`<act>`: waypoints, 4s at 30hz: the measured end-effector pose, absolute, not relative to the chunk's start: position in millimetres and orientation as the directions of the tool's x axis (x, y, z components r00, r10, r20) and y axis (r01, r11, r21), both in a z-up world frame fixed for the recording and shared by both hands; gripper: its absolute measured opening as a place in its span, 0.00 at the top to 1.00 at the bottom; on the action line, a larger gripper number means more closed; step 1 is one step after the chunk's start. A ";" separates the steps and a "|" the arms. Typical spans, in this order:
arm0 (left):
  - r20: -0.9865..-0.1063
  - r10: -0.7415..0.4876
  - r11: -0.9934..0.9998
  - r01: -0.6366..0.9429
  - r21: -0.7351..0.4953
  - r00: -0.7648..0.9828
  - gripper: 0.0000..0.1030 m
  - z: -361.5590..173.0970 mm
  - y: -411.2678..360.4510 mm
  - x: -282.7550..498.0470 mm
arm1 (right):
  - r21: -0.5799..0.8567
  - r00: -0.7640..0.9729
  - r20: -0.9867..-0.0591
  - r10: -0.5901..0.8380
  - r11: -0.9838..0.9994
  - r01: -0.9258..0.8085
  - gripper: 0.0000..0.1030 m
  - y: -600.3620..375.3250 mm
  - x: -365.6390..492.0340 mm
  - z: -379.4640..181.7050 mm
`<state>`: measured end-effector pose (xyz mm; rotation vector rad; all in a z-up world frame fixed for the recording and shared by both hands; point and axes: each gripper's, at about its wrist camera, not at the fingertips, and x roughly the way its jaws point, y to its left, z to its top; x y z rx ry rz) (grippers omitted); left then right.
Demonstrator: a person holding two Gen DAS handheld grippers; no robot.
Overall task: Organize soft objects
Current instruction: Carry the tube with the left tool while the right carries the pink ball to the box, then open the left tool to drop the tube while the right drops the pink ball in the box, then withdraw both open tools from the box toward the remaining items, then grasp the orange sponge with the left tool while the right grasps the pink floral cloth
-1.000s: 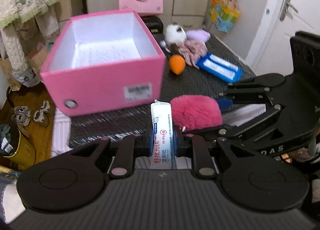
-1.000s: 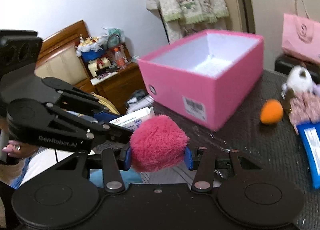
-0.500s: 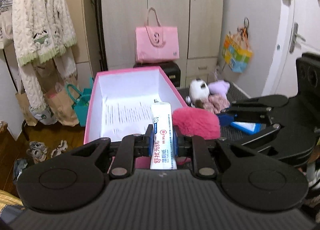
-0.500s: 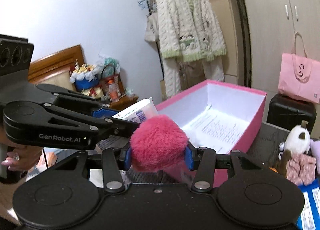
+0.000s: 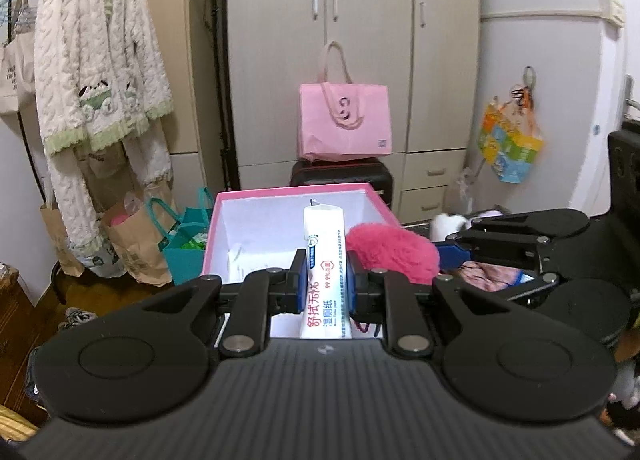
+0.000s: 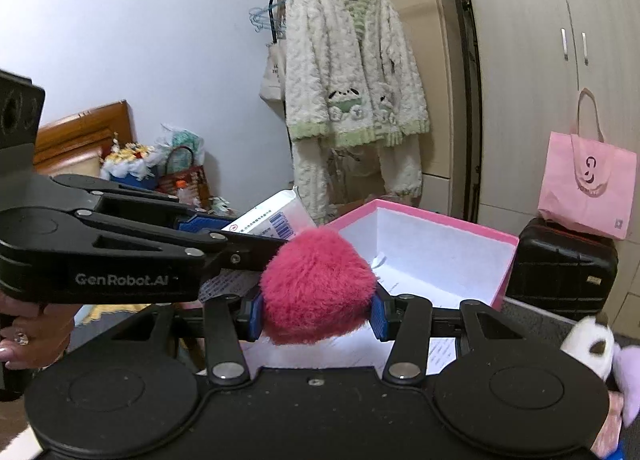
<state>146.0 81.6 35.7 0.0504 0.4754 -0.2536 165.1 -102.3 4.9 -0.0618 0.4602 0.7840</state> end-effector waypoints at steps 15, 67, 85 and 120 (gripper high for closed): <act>-0.620 -0.199 0.980 0.162 -0.117 0.759 0.83 -1.5 102.8 232.4 | 0.067 0.502 -0.650 0.571 0.701 -0.710 0.47 -64.8 252.0 -28.0; -0.571 -0.300 0.885 0.446 0.132 0.764 0.10 55.0 38.9 27.6 | 0.039 0.640 -0.526 0.559 0.768 -0.639 0.28 -183.8 64.3 50.5; -0.664 -0.388 0.789 0.602 0.118 0.639 0.04 24.5 -36.9 28.0 | 0.036 0.744 -0.488 0.457 0.862 -0.506 0.25 -266.2 28.3 19.5; -0.510 -0.058 0.962 0.184 0.200 0.858 0.10 -102.8 -152.9 144.5 | 0.223 0.691 -0.516 0.505 0.859 -0.461 0.25 -343.3 192.2 -75.2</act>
